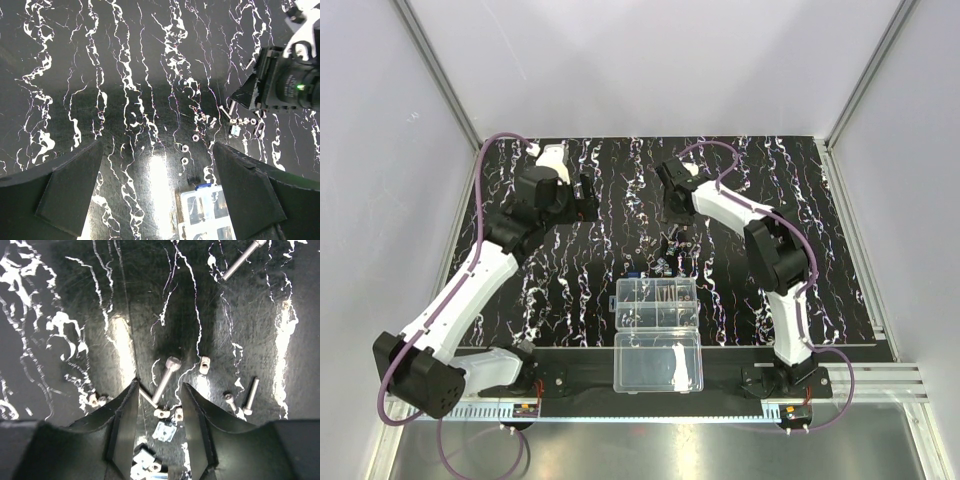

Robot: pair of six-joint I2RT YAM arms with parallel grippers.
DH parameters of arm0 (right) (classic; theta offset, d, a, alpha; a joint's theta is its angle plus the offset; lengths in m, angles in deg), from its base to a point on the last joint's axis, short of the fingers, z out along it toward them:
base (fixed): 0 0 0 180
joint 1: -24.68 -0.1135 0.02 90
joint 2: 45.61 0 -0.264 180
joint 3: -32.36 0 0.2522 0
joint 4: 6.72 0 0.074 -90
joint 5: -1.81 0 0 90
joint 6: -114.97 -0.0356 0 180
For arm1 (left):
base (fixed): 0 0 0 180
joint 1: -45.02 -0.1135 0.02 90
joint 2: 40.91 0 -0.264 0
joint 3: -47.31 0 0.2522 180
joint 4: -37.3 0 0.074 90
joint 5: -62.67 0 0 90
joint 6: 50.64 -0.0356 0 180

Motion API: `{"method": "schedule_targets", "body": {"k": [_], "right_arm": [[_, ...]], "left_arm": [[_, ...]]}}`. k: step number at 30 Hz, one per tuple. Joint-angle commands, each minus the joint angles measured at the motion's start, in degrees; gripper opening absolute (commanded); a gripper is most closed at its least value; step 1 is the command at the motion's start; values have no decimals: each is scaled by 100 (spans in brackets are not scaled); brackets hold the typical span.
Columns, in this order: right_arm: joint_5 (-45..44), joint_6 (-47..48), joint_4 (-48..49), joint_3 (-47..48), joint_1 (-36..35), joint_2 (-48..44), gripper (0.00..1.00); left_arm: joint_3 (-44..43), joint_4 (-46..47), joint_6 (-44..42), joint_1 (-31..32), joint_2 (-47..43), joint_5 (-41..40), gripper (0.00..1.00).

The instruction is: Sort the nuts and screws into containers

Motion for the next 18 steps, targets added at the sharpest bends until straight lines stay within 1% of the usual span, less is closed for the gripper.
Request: {"method": "schedule_targets", "body": {"k": [1, 4, 12, 16, 18], "right_arm": [[-343, -43, -88, 335, -104, 197, 46], [-440, -42, -228, 484, -112, 355, 45], [-432, -69, -273, 476, -121, 434, 41], [-388, -77, -255, 432, -130, 478, 37], [-361, -86, -246, 441, -130, 496, 36]], "left_arm": [[-207, 173, -83, 29, -178, -150, 99], [-207, 173, -101, 21, -187, -176, 99], [-207, 156, -101, 21, -152, -220, 99], [-207, 156, -109, 21, -152, -238, 99], [-216, 156, -110, 29, -152, -238, 99]]}}
